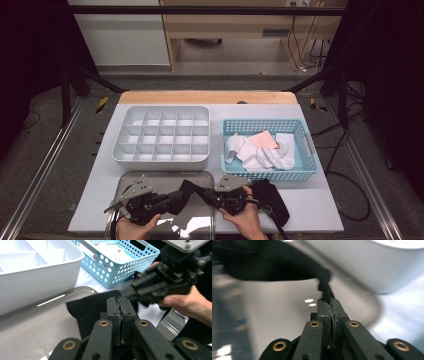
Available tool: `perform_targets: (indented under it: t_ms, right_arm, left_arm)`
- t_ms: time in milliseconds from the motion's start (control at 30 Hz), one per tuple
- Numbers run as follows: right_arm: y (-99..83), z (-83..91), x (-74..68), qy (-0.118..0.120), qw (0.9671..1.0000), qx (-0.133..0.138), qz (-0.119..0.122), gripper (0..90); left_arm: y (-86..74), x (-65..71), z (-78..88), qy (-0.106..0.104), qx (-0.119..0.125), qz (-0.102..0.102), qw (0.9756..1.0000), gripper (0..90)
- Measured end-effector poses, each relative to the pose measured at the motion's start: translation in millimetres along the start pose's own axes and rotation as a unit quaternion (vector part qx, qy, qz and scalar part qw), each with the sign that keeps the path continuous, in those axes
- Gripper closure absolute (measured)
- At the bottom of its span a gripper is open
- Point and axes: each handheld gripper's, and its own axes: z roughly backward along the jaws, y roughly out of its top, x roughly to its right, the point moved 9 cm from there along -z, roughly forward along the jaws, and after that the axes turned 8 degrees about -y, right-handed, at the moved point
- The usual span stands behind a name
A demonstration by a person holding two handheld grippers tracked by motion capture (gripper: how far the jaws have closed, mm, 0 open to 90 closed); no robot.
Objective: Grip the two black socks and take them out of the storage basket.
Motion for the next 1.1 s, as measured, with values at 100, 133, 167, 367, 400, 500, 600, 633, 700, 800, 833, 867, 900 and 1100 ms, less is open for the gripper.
perform_targets:
  t_ms: [100, 133, 167, 367, 400, 500, 600, 633, 700, 800, 833, 867, 900, 1100]
  right_arm:
    - [0.3, 7.9, -14.9, 0.068, 0.9973, -0.012, -0.026, 89.0]
    - [0.2, 9.6, -17.9, 0.081, 0.9961, -0.017, -0.031, 88.9]
    - [-0.4, 9.4, -17.1, 0.076, 0.9962, -0.022, -0.036, 88.8]
    - [-2.5, -4.5, 14.5, -0.045, 0.9972, -0.021, -0.055, 69.1]
    - [-1.6, -4.2, 17.4, -0.059, 0.9967, -0.015, -0.053, 68.7]
    - [5.8, 6.1, 19.7, -0.071, 0.9961, 0.018, -0.048, 67.4]
    - [10.4, 15.6, 14.0, -0.063, 0.9965, 0.036, -0.042, 70.2]
    - [9.5, 15.7, 11.4, -0.054, 0.9972, 0.031, -0.041, 70.4]
    - [4.6, 11.5, 5.6, -0.042, 0.9982, 0.017, -0.038, 69.2]
    - [-7.5, -2.0, 0.0, -0.043, 0.9988, -0.016, -0.02, 65.1]
    - [-10.5, -5.9, -0.9, -0.046, 0.9986, -0.023, -0.013, 64.4]
    - [-13.3, -9.6, -2.3, -0.043, 0.9985, -0.03, -0.014, 64.3]
    - [-14.5, -11.3, -2.9, -0.042, 0.9985, -0.033, -0.013, 64.3]
    - [-23.4, -16.6, -5.6, -0.058, 0.9972, -0.047, 0.009, 79.6]
  left_arm:
    - [5.2, -2.1, 4.3, 0.011, 0.003, 0.002, 0.9999, 86.6]
    - [6.4, -3.2, 4.4, 0.016, 0.002, 0.002, 0.9999, 86.6]
    - [7.1, -5.3, 2.8, 0.021, -0.002, 0.003, 0.9998, 86.6]
    - [6.5, -25.4, -13.2, 0.042, -0.022, 0.026, 0.9985, 86.7]
    - [6.5, -28.9, -15.2, 0.044, -0.024, 0.029, 0.9983, 86.6]
    - [6.3, -37.8, -18.8, 0.055, -0.024, 0.033, 0.9976, 86.7]
    - [5.8, -44.1, -21.0, 0.065, -0.023, 0.033, 0.9971, 86.6]
    - [5.5, -45.0, -21.9, 0.065, -0.023, 0.03, 0.9971, 86.6]
    - [5.8, -45.9, -24.0, 0.071, -0.022, 0.021, 0.997, 86.6]
    - [5.7, -45.6, -25.8, 0.073, -0.021, 0.015, 0.997, 86.6]
    - [5.9, -45.0, -25.4, 0.074, -0.02, 0.013, 0.997, 86.7]
    - [6.1, -44.9, -25.2, 0.074, -0.019, 0.011, 0.997, 86.7]
    - [6.5, -44.8, -24.5, 0.074, -0.018, 0.012, 0.997, 86.7]
    - [11.0, -45.3, -18.1, 0.073, -0.006, 0.019, 0.9972, 86.7]
